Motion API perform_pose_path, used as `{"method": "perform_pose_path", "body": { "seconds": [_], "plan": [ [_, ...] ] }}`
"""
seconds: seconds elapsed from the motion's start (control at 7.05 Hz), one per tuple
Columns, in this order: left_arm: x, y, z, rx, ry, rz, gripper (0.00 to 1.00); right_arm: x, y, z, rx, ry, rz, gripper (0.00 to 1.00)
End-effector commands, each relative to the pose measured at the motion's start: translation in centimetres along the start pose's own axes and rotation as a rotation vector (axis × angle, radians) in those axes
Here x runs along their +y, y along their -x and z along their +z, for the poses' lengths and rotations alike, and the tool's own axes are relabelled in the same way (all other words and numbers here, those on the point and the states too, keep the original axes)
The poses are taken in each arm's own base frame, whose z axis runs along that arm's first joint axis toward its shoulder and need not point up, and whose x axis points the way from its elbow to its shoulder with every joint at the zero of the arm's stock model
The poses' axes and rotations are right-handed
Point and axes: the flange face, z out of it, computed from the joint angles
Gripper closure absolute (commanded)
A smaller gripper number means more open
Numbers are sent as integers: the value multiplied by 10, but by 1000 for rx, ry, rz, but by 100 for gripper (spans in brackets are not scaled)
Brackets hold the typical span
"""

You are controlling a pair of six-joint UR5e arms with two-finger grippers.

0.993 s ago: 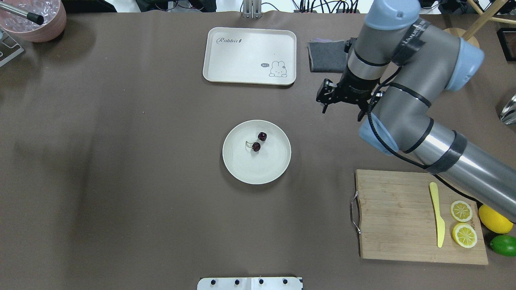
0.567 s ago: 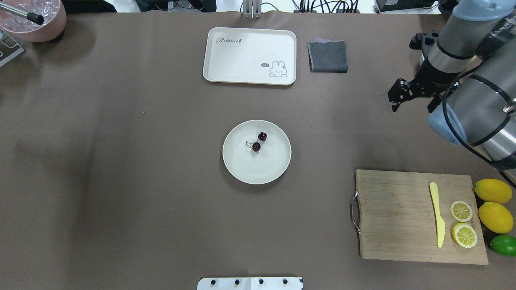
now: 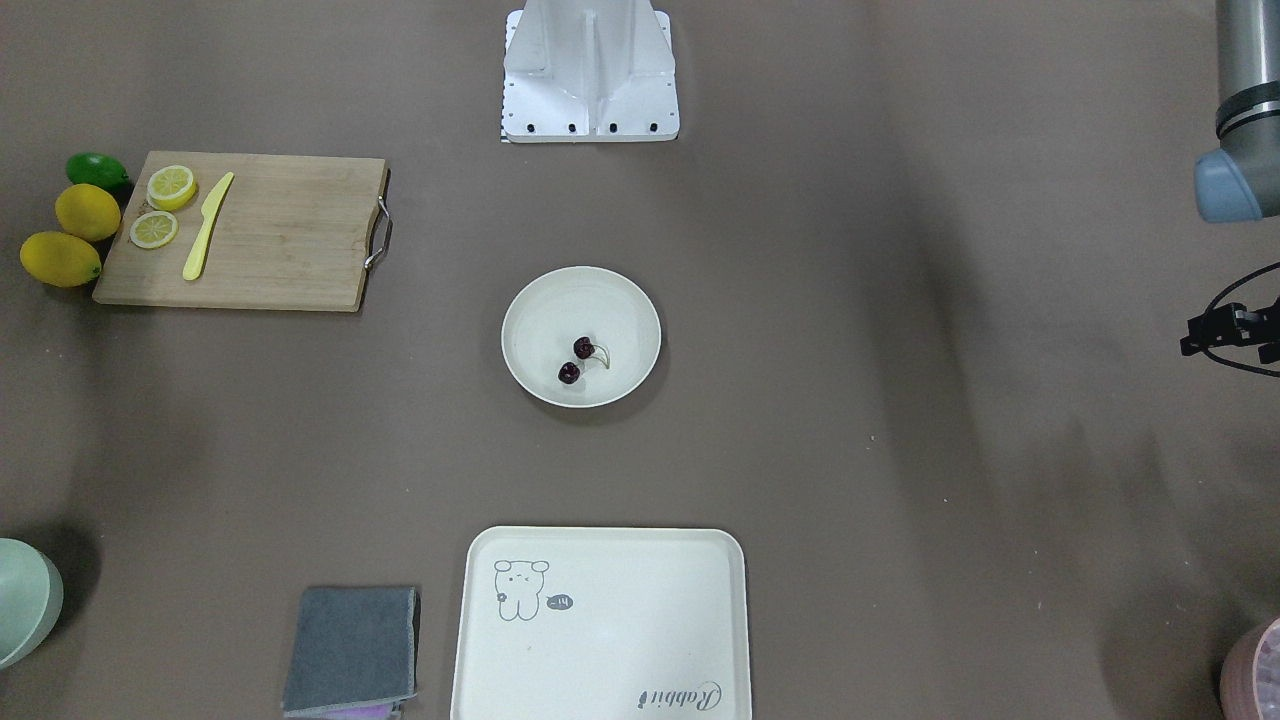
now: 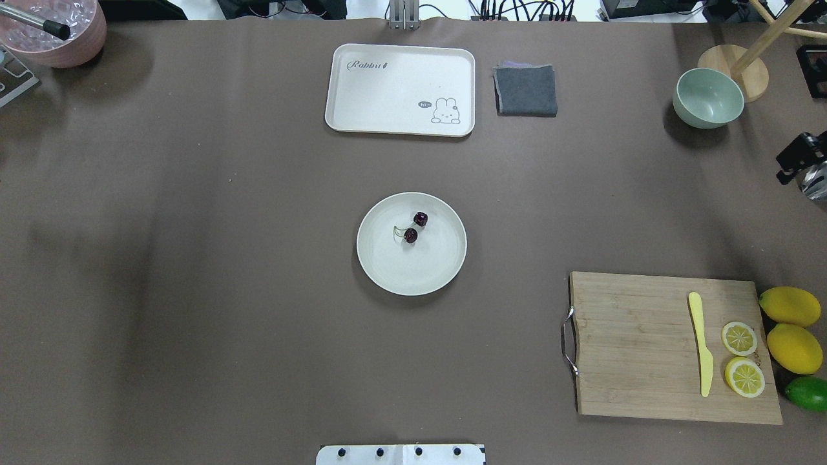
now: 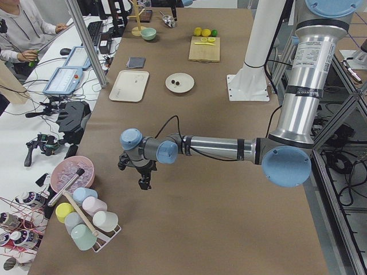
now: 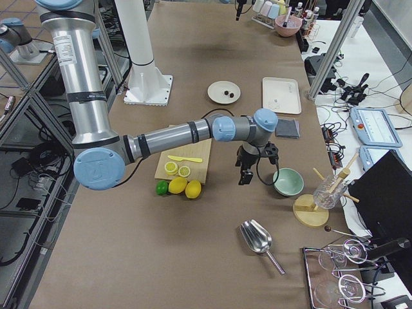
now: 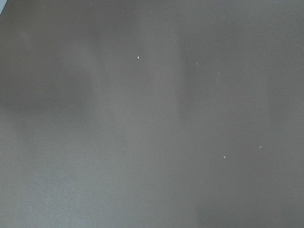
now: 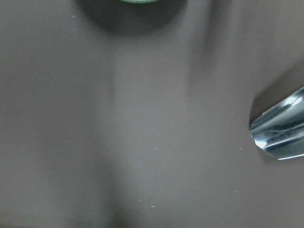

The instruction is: Place red cherry on plate

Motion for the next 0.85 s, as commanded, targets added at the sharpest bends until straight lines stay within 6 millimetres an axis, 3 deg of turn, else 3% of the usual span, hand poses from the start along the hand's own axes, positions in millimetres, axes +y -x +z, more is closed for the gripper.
{"method": "perform_pose_path", "body": {
  "seconds": [0.0, 0.14, 0.71],
  "plan": [
    [-5, -3, -3, -1, -7, 7, 2, 14, -41, -1, -3, -2, -26, 0],
    [0, 5, -3, 0, -5, -7, 2, 14, -46, 4, -1, 6, -22, 0],
    [0, 5, -5, 2, -10, -10, 2, 12, -51, 10, -3, 6, -14, 0]
  ]
}}
